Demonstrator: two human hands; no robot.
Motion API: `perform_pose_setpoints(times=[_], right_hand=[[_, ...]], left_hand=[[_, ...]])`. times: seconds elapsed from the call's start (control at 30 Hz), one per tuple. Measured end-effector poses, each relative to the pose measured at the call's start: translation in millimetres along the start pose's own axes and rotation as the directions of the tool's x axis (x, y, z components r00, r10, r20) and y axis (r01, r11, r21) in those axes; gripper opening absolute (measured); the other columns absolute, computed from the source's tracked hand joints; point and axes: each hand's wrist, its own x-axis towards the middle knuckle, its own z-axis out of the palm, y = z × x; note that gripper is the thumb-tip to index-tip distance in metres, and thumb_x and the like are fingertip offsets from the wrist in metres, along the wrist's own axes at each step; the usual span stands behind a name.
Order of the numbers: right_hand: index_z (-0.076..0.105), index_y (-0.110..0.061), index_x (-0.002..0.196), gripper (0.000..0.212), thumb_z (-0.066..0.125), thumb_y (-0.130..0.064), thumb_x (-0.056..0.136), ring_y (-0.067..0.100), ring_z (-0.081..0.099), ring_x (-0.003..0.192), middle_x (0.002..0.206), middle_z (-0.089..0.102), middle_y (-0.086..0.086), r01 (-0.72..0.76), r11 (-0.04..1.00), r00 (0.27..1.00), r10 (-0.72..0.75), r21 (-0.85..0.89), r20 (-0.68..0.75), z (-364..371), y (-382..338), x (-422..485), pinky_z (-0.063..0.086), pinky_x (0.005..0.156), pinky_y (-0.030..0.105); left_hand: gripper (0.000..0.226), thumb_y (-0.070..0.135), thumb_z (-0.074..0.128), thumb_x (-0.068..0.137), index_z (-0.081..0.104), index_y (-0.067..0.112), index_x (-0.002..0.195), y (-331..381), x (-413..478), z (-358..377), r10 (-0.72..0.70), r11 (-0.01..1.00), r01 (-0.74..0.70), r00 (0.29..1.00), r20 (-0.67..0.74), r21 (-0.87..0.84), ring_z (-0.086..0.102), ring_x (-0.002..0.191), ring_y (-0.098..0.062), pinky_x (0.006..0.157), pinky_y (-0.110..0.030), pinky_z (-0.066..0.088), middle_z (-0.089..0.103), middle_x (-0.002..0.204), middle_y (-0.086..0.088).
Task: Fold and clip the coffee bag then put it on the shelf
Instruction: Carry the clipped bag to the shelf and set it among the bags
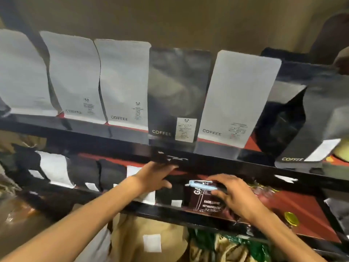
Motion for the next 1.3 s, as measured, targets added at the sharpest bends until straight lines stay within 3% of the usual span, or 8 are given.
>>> perform_pose_setpoints(times=[0.13, 0.23, 0.4, 0.53, 0.67, 0.8, 1.0, 1.3], right_hand=[[0.06, -0.043, 0.118, 0.034, 0.069, -0.03, 0.087, -0.002, 0.064, 0.1, 0.107, 0.07, -0.019, -0.049, 0.998, 0.997, 0.046, 0.038, 0.069, 13.9, 19.5, 21.1, 0.052, 0.088, 0.022], [0.059, -0.044, 0.114, 0.034, 0.071, -0.027, 0.086, -0.003, 0.062, 0.099, 0.107, 0.069, -0.02, -0.043, 0.998, 0.996, 0.039, 0.055, 0.078, 28.9, 35.3, 33.4, 0.051, 0.087, 0.021], [0.063, -0.037, 0.106, 0.031, 0.076, -0.022, 0.081, 0.001, 0.063, 0.099, 0.103, 0.069, -0.018, 0.051, 0.997, 0.999, -0.051, 0.064, -0.005, 72.4, 58.9, 37.9, 0.051, 0.091, 0.031], [0.066, -0.033, 0.108, 0.03, 0.074, -0.019, 0.083, 0.006, 0.063, 0.097, 0.102, 0.068, -0.017, 0.086, 0.994, 0.99, -0.077, 0.072, -0.119, 82.6, 60.6, 43.3, 0.052, 0.086, 0.033], [0.063, -0.034, 0.11, 0.025, 0.069, -0.021, 0.089, -0.002, 0.056, 0.075, 0.084, 0.057, -0.026, 0.062, 0.994, 0.985, -0.047, 0.087, -0.168, 89.7, 63.6, 46.3, 0.041, 0.058, 0.016], [0.058, -0.032, 0.12, 0.028, 0.062, -0.025, 0.094, 0.007, 0.055, 0.086, 0.094, 0.057, -0.016, 0.036, 0.998, 0.979, -0.025, 0.053, -0.203, 108.6, 63.6, 46.0, 0.044, 0.072, 0.026], [0.058, -0.025, 0.127, 0.031, 0.059, -0.021, 0.095, 0.015, 0.057, 0.11, 0.12, 0.066, -0.003, 0.073, 0.996, 0.979, -0.06, 0.06, -0.194, 105.7, 64.8, 46.4, 0.047, 0.094, 0.034], [0.052, -0.028, 0.131, 0.034, 0.054, -0.024, 0.097, 0.019, 0.051, 0.118, 0.122, 0.061, -0.002, 0.028, 0.998, 0.987, -0.037, -0.056, -0.156, 109.8, 62.0, 53.9, 0.045, 0.098, 0.042]], left_hand=[[0.052, 0.044, 0.056, 0.092, 0.037, 0.045, 0.14, -8.5, 17.7, 41.9, -0.015, 0.979, 0.057, 0.976, 0.216, -0.193, 0.036, 0.14, -0.013, 0.117, -0.027, 0.025, 0.042, 0.15, 0.015], [0.045, 0.028, 0.062, 0.089, 0.047, 0.045, 0.128, -9.1, 27.4, 51.2, -0.112, 0.95, 0.166, 0.972, 0.209, -0.263, 0.055, 0.124, -0.017, 0.102, -0.039, 0.047, 0.058, 0.135, 0.008], [0.042, -0.003, 0.053, 0.082, 0.062, 0.025, 0.112, 0.6, 36.3, 65.8, -0.164, 0.935, 0.217, 0.966, 0.2, -0.281, 0.063, 0.083, -0.017, 0.076, -0.031, 0.046, 0.07, 0.1, -0.006], [0.023, 0.002, 0.057, 0.083, 0.058, 0.025, 0.088, 2.4, 32.5, 77.0, -0.171, 0.937, 0.19, 0.981, 0.091, -0.294, 0.064, 0.095, -0.03, 0.081, -0.042, 0.051, 0.068, 0.089, -0.003], [0.031, 0.004, 0.057, 0.087, 0.05, 0.033, 0.083, -1.0, 28.8, 83.5, -0.149, 0.943, 0.164, 0.986, 0.073, -0.289, 0.063, 0.099, -0.029, 0.083, -0.042, 0.05, 0.064, 0.089, 0.003], [0.024, -0.001, 0.059, 0.084, 0.065, 0.018, 0.098, -2.3, 30.5, 87.3, -0.136, 0.944, 0.136, 0.99, 0.021, -0.3, 0.064, 0.102, -0.031, 0.087, -0.046, 0.051, 0.072, 0.103, -0.007], [0.029, -0.01, 0.054, 0.08, 0.063, 0.018, 0.084, 0.7, 38.5, 82.4, -0.15, 0.928, 0.167, 0.986, 0.076, -0.334, 0.066, 0.095, -0.027, 0.084, -0.044, 0.054, 0.071, 0.089, 0.0], [0.025, -0.003, 0.056, 0.087, 0.064, 0.02, 0.092, 0.7, 45.7, 70.8, -0.097, 0.907, 0.177, 0.971, 0.219, -0.383, 0.066, 0.1, -0.017, 0.089, -0.044, 0.054, 0.072, 0.1, 0.004]])
